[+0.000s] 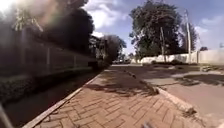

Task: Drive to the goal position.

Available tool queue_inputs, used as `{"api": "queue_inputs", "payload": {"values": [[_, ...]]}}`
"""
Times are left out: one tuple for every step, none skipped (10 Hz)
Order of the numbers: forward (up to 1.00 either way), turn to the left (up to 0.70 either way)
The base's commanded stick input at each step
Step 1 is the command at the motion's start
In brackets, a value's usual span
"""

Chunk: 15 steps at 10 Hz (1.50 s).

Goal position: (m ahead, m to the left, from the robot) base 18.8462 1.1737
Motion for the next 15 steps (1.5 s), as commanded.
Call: {"api": "queue_inputs", "payload": {"values": [[0.7, 0.0], [0.7, 0.0], [0.7, 0.0], [0.7, 0.0], [0.7, 0.0], [0.7, 0.0], [0.7, 0.0], [0.7, -0.23], [0.7, -0.35], [0.7, -0.35], [0.7, -0.35], [0.7, -0.35], [0.7, -0.35], [0.7, -0.12], [0.7, 0.0]]}}
